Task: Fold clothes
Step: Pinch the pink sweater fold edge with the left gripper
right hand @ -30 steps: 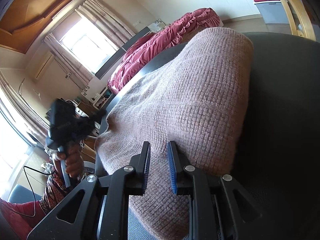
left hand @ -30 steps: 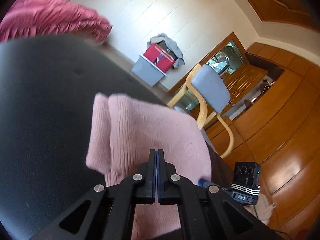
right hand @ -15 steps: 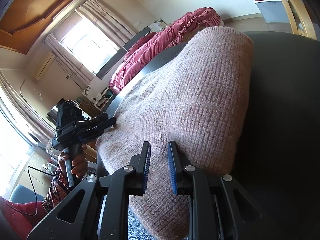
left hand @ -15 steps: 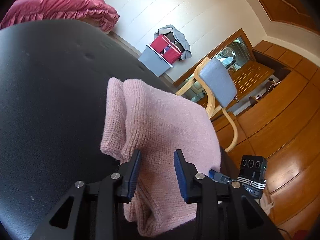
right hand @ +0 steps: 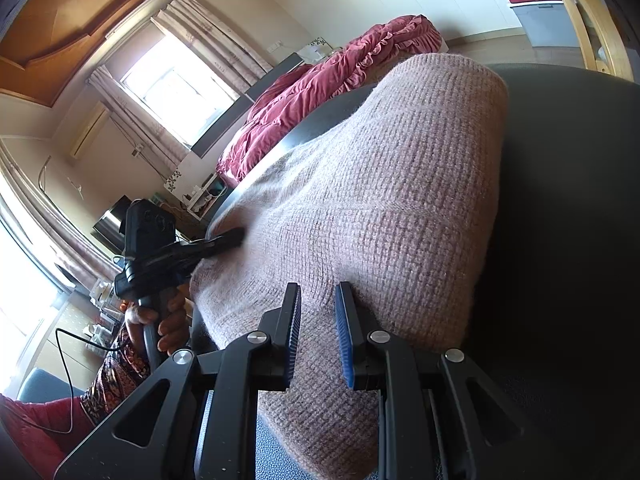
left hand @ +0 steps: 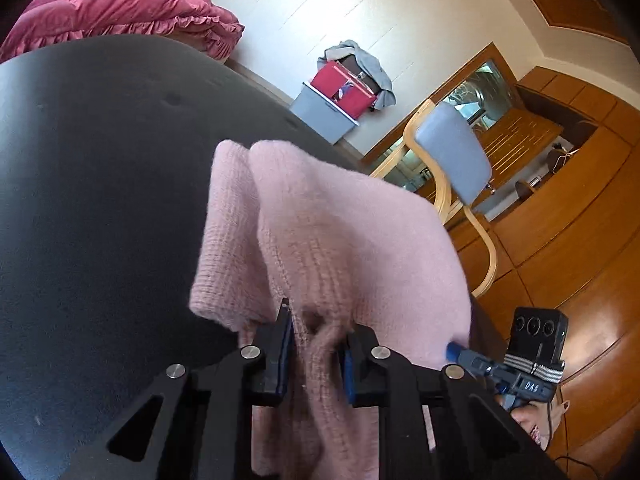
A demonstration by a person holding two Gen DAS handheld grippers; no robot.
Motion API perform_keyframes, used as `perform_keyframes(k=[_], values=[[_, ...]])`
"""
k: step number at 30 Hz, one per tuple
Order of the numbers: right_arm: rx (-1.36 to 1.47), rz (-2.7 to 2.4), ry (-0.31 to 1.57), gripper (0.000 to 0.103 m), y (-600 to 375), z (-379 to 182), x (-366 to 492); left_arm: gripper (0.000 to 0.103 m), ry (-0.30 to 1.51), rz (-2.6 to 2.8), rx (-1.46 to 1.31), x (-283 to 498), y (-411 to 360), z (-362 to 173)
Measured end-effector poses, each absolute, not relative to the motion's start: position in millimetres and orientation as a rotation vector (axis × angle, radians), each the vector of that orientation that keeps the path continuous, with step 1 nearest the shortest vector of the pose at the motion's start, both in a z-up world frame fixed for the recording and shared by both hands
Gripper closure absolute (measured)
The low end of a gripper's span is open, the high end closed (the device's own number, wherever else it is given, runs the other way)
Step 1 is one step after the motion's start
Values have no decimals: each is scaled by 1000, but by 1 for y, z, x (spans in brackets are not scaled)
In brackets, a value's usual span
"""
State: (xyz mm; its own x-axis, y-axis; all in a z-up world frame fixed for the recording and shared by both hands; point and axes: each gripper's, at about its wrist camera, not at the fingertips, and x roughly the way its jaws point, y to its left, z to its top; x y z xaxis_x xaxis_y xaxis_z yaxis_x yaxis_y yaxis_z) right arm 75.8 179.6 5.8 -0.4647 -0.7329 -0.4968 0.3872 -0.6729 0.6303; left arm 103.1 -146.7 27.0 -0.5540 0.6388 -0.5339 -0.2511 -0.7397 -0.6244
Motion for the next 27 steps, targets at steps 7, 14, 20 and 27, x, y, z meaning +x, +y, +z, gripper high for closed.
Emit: perform_keyframes(k=[7, 14, 20, 27], values=[[1022, -2137, -531, 84, 173, 6, 76, 86, -499, 2362, -988, 95, -132, 53], [1026, -2109, -564, 84, 175, 2, 73, 86, -330, 2413, -984, 73, -120, 59], [1027, -2103, -548, 84, 173, 4, 72, 77, -412, 2408, -1123, 44, -132, 19], [995, -2142, -483, 84, 166, 13, 77, 72, -545, 2333, -1136, 38, -147, 10]])
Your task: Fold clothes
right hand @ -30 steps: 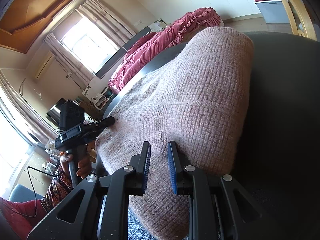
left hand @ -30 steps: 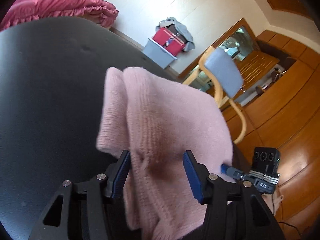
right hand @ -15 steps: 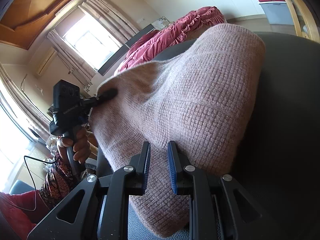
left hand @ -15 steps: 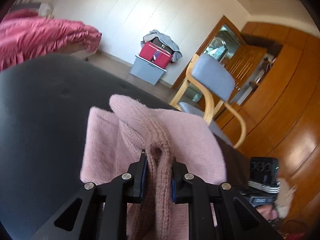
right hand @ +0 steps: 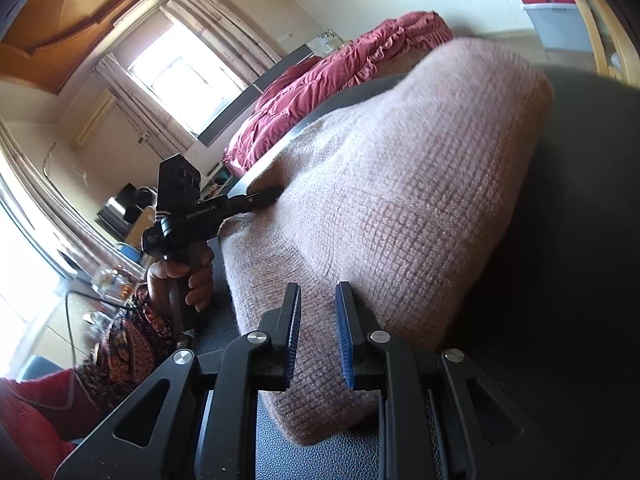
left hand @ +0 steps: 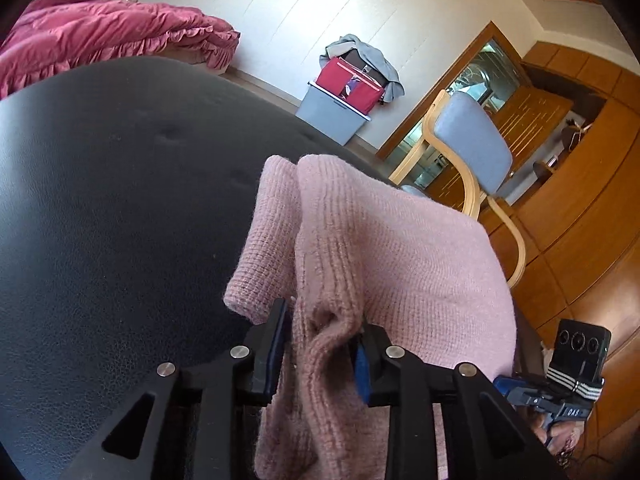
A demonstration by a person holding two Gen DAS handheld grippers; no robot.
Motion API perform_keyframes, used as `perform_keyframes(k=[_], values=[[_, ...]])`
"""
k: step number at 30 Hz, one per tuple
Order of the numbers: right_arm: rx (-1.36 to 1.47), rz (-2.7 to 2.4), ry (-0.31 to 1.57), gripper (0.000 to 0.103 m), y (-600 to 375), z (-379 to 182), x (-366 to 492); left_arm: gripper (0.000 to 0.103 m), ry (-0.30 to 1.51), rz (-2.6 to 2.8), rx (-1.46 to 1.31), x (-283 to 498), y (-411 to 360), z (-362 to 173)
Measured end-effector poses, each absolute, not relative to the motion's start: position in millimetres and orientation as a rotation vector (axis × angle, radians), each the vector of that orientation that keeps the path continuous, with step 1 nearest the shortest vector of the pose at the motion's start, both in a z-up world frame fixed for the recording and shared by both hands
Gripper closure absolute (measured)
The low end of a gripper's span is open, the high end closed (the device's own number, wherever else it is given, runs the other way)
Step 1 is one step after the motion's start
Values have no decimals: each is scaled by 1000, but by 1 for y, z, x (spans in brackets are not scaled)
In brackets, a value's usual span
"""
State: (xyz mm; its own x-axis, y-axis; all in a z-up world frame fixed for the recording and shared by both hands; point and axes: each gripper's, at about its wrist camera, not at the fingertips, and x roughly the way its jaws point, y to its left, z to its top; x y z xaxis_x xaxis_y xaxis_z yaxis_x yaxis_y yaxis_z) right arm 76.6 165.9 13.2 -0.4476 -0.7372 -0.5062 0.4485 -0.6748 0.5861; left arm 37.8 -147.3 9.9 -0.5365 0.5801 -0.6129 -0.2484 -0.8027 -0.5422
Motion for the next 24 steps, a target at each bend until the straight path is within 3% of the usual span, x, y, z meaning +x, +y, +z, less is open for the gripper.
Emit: perform_keyframes(k=[5, 8, 9, 12, 16, 21, 24], values=[[877, -2251, -114, 84, 124, 40, 104, 69, -651, 2258, -1138, 39, -157, -1], [1005, -2288, 15, 84, 108, 26, 98, 69, -671, 2253, -1136, 40, -161, -3], [1059, -2281, -29, 86, 112, 19, 90, 69, -644, 2286, -1134, 43, -160, 1], [1081, -2225, -303, 87, 143, 12, 75, 72, -498, 2451, -1061, 63, -152, 25], [1063, -2158, -435, 84, 159, 9, 72, 72, -348, 2546, -795, 93, -136, 66], [857, -2379, -318, 84, 166, 44, 94, 72, 80, 2542, -919, 64, -84, 64], [829, -2540, -123, 84, 158, 55, 100, 72, 185, 2526, -1064, 30, -79, 42]])
